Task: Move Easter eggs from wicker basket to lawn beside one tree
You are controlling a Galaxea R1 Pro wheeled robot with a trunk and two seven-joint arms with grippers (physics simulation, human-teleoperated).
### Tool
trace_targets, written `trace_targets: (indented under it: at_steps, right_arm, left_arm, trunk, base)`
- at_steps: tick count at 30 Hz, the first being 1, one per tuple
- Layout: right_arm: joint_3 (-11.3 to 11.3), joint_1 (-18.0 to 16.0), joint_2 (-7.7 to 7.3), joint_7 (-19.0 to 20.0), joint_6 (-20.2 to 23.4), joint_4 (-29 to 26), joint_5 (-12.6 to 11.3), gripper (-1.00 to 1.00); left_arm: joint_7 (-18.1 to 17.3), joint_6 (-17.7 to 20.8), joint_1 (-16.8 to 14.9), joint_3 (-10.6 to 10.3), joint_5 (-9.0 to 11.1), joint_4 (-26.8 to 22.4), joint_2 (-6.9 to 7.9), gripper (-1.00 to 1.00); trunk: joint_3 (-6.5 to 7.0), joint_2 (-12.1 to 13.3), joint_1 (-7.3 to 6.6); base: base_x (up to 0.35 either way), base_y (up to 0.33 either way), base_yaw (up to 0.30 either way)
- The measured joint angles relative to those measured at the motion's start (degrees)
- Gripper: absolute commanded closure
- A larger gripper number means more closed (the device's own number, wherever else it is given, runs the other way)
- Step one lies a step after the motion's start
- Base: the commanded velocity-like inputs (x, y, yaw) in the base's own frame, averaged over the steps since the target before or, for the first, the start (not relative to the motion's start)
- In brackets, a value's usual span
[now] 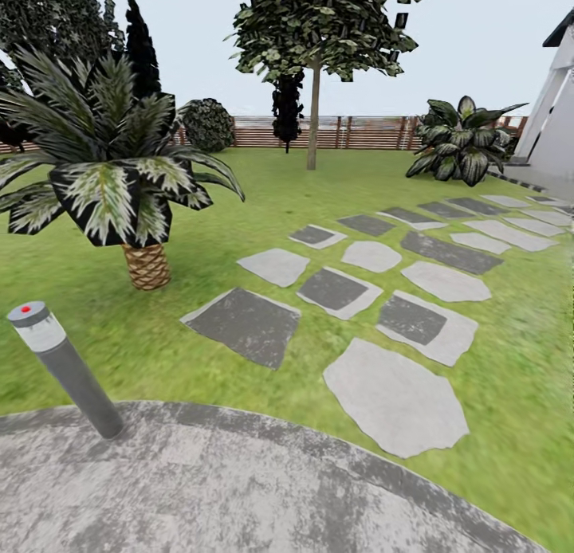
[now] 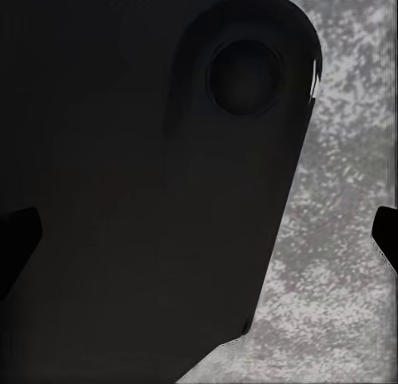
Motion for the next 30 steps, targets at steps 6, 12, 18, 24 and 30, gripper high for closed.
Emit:
trace_targets:
  at_steps: [6,12,18,24,30]
  right_arm:
    - [-0.06,-0.01,-0.07,-0.34,-0.01,-0.55,-0.05,-1.00]
    - [-0.02,-0.01,0.08,-0.37,0.00,-0.29,-0.15,-1.00]
    - [0.01,-0.01,0.10,-0.37,0.00,-0.41,-0.10,-1.00]
    - [-0.01,-0.01,-0.02,-0.37,-0.01,-0.47,-0.06,-1.00]
    - [0.03,-0.01,0.05,-0.37,0.00,-0.37,-0.12,-1.00]
  left_arm:
    - [-0.01,0.00,0.01,0.00,0.00,-0.02,0.00,-1.00]
    - [-0.03,0.00,0.01,0.00,-0.04,0.02,-0.08,-1.00]
    - [-0.01,0.00,0.01,-0.02,-0.05,0.07,-0.17,-1.00]
    - [0.37,-0.01,0.01,0.14,0.00,0.07,-0.26,-1.00]
    - [0.40,0.00,0.01,0.65,0.02,0.01,-0.02,-1.00]
  trunk:
    - [0.00,0.00,0.00]
    - [0.00,0.00,0.00]
    - [0.00,0.00,0.00]
    - [0.00,0.00,0.00]
    - [0.00,0.00,0.00]
  base:
    - [0.337,0.000,-0.036]
    - [0.337,0.000,-0.001]
    - [0.333,0.000,0.000]
    - [0.308,0.000,0.000]
    - [0.317,0.000,0.000]
